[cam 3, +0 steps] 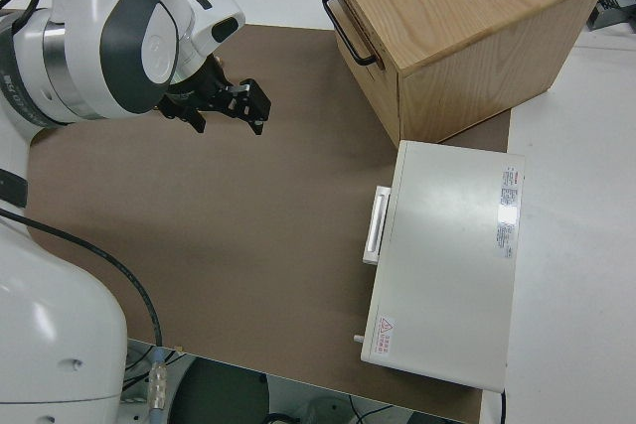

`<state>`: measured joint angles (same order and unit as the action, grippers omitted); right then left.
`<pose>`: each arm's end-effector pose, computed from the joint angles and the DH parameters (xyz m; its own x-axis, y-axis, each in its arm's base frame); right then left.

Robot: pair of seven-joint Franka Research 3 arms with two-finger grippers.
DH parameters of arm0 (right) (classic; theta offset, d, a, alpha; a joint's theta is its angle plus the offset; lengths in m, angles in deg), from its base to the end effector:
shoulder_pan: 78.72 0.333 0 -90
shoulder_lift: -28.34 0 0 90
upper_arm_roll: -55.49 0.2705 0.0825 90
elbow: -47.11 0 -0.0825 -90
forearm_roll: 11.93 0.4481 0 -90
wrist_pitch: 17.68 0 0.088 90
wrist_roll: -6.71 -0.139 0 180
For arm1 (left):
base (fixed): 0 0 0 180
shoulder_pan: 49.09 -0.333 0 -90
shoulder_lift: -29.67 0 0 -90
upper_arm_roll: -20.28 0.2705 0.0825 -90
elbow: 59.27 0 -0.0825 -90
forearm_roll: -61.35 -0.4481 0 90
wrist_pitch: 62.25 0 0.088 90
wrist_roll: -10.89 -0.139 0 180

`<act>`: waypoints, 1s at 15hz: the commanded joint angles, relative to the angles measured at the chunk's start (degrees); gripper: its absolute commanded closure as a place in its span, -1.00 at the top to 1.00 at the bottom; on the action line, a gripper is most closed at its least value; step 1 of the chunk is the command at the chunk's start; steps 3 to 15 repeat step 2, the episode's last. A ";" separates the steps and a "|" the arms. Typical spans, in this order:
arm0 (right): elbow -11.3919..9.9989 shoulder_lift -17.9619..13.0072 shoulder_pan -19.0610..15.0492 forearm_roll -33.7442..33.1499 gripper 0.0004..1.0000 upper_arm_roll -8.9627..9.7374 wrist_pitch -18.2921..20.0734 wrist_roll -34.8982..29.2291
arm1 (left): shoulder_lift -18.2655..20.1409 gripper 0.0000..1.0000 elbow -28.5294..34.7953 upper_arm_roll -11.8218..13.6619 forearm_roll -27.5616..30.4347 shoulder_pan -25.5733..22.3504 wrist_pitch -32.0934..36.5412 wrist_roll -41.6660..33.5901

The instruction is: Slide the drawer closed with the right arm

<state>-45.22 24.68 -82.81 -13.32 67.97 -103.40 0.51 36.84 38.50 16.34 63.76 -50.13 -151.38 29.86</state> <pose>0.5860 0.0857 0.5569 0.9982 0.0352 -0.0485 0.0373 -0.9984 0.0435 0.5804 -0.0368 0.5482 0.9603 0.2768 -0.0354 0.2777 -0.9604 0.0232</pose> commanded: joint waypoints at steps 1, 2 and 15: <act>-0.83 -1.35 0.39 1.30 0.97 -0.52 0.29 1.63 | 0.48 0.99 -0.21 0.25 0.05 0.07 0.97 -0.51; -0.83 -1.35 0.39 1.30 0.97 -0.52 0.29 1.46 | 0.48 0.99 -0.21 0.25 0.05 0.07 0.89 -0.51; -0.83 -1.35 0.39 1.30 0.97 -0.52 0.29 1.46 | 0.48 0.99 -0.21 0.25 0.05 0.07 0.89 -0.51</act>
